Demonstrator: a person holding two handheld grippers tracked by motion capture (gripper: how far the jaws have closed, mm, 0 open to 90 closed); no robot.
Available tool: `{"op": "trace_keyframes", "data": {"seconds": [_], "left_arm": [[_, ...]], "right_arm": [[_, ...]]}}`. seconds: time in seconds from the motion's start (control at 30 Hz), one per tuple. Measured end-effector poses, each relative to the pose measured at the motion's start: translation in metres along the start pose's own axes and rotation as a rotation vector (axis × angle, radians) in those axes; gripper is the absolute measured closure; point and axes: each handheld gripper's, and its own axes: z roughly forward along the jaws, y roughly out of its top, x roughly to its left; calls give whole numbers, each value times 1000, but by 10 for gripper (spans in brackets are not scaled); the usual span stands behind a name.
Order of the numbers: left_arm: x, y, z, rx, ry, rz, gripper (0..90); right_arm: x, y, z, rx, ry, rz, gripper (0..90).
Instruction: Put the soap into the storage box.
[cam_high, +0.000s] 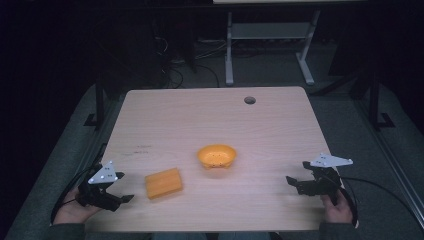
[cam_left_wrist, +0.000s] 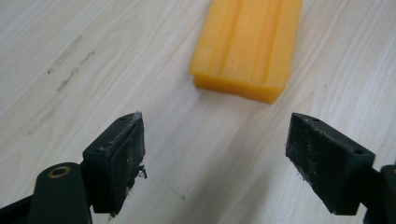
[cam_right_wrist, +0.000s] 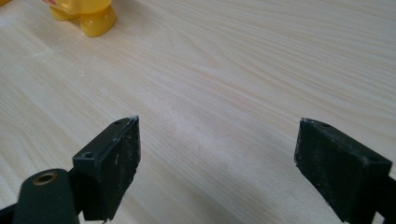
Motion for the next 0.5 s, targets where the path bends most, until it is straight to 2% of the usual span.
{"op": "trace_keyframes", "data": {"seconds": [0.5], "left_arm": [[1,22,7,48,-43,61,176]], "right_arm": [[1,-1,-1,-2,-1,12,139]]}}
